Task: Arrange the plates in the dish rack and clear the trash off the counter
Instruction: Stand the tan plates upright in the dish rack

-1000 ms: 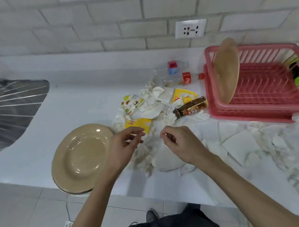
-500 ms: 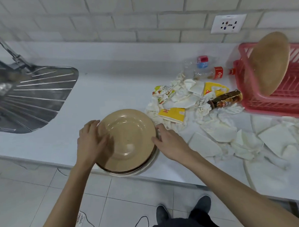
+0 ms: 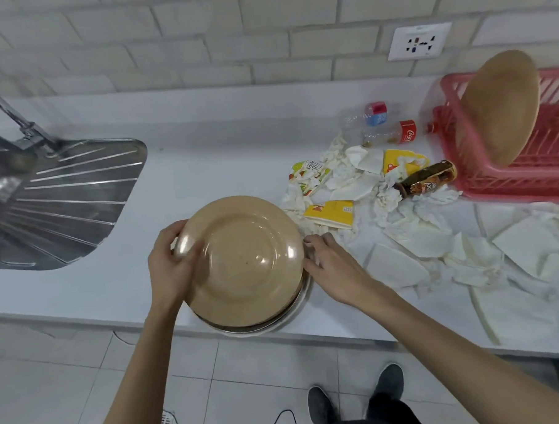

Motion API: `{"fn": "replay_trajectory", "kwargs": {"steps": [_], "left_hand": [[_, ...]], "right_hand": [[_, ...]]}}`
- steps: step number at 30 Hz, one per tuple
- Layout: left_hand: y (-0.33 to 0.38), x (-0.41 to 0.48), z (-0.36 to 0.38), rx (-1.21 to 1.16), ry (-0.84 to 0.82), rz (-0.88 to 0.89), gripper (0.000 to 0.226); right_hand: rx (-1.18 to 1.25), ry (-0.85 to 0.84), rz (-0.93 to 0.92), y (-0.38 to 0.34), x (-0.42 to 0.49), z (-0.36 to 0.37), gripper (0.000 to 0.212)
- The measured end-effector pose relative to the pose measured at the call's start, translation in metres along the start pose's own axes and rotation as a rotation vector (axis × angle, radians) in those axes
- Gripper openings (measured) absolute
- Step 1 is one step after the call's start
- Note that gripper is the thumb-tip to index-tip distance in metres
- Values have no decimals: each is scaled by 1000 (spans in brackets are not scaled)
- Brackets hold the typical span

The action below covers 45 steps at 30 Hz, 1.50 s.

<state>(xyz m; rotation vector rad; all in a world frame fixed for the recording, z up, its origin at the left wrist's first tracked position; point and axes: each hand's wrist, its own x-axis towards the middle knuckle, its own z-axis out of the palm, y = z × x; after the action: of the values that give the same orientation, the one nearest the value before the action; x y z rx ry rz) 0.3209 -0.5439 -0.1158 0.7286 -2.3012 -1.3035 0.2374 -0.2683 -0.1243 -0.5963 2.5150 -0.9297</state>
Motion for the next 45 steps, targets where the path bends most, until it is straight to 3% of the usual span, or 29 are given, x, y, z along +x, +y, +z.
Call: {"fn": "replay_trajectory", "kwargs": {"steps": [3, 8, 12, 16, 22, 26, 35, 42, 45], "left_hand": [[22, 3, 5, -147, -42, -11, 39], [51, 5, 32, -257, -92, -38, 45], [82, -13, 82, -290, -253, -30, 52], [103, -31, 143, -396, -331, -34, 70], [153, -82, 240, -454, -446, -70, 67], [183, -124, 293, -448, -539, -106, 66], [249, -192, 388, -433, -738, -116, 74], [286, -196, 425, -416, -671, -47, 47], [299, -188, 433, -443, -605, -35, 46]], "right_hand": [[84, -10, -29, 3, 1, -6, 40], [279, 109, -54, 6, -11, -44, 63], [502, 206, -65, 11, -29, -92, 75], [531, 250, -51, 33, -52, -140, 88], [306, 379, -27, 67, -97, -234, 88], [139, 311, 7, 92, -118, -298, 76], [-105, 226, 88, 147, -149, -414, 73], [-223, 372, 36, 165, -99, -456, 68], [-206, 406, -9, 163, -72, -461, 66]]}}
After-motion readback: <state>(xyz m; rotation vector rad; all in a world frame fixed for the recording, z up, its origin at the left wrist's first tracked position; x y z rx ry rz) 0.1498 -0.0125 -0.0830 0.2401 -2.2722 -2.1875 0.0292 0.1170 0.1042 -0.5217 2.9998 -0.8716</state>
